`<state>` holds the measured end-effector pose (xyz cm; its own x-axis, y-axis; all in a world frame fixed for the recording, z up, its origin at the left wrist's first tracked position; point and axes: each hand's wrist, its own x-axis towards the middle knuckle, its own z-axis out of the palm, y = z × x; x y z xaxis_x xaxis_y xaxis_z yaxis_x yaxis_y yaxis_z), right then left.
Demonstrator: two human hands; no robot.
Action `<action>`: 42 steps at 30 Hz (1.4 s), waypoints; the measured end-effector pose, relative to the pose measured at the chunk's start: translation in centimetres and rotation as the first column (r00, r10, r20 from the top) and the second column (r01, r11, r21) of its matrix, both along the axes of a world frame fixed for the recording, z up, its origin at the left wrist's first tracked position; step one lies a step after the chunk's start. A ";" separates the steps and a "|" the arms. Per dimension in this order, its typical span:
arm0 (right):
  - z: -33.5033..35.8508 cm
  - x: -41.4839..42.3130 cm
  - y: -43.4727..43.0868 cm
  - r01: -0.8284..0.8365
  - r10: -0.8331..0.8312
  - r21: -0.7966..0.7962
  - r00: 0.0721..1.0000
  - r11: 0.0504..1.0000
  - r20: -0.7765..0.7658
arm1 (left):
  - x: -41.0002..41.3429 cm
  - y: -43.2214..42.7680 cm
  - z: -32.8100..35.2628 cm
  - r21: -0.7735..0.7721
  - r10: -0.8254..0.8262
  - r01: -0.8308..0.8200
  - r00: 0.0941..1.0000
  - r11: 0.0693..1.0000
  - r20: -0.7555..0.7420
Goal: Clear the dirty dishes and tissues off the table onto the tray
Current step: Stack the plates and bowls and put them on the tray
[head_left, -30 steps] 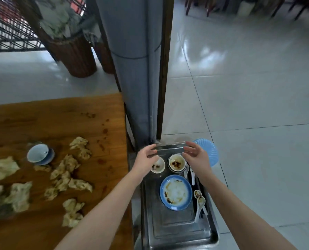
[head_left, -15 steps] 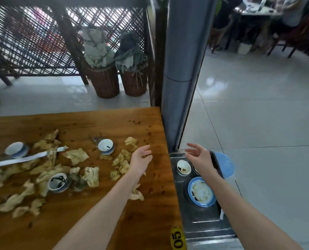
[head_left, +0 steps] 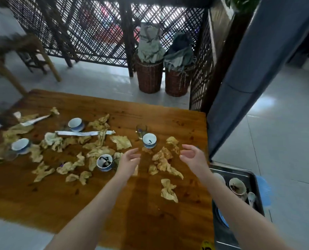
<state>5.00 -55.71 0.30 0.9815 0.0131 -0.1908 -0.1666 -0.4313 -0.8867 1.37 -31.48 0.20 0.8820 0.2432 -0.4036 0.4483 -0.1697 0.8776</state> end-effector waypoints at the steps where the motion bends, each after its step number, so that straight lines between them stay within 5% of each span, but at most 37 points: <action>1: -0.3 0.3 0.9 -0.013 0.013 0.001 1.000 1.000 -0.008 | 0.3 1.0 -0.2 -0.005 0.024 -0.024 1.000 1.000 -0.005; 5: -1.5 2.2 4.6 0.017 -0.016 0.013 0.997 1.000 -0.070 | 2.6 5.1 -1.3 -0.028 0.057 -0.058 0.998 0.998 -0.034; 21: -9.6 10.3 14.4 0.128 -0.159 -0.148 0.962 0.981 -0.222 | 13.0 12.8 -5.9 -0.055 -0.234 0.230 0.969 0.971 -0.074; 42: -8.2 5.1 15.7 0.146 -0.152 -0.078 0.985 0.986 -0.077 | 2.4 17.1 -6.0 0.023 -0.058 0.060 0.997 0.998 -0.045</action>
<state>10.14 -40.02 -7.90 0.9523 -0.1488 -0.2665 -0.3052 -0.4583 -0.8347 3.75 -14.37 -5.85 0.8767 0.2013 -0.4370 0.4750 -0.2178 0.8526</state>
